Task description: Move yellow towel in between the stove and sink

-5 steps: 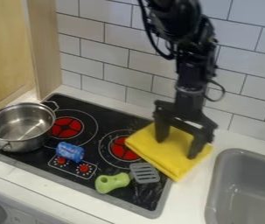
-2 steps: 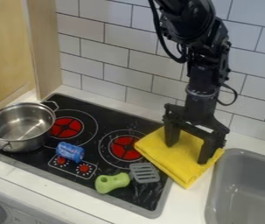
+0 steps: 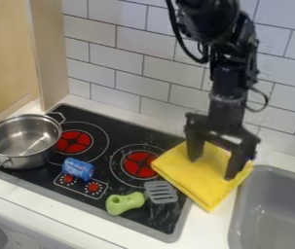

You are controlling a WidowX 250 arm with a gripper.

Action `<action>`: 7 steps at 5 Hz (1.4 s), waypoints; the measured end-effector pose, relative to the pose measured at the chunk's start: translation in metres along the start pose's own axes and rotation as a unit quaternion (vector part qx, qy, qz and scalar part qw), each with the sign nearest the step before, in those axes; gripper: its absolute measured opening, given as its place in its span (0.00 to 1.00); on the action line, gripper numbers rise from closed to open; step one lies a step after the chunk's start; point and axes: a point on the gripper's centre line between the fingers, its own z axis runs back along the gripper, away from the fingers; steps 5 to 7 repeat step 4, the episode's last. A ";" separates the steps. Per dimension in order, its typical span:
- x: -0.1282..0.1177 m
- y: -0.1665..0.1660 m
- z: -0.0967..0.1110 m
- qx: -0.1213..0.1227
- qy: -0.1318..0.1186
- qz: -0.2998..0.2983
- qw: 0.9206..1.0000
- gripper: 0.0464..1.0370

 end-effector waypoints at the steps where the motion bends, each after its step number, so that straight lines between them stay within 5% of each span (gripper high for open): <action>1: -0.001 0.007 0.015 -0.002 -0.015 0.012 1.000 0.96; 4: -0.024 0.030 0.065 0.002 -0.055 0.039 0.998 0.96; 7: -0.024 0.030 0.065 0.002 -0.055 0.039 0.998 0.96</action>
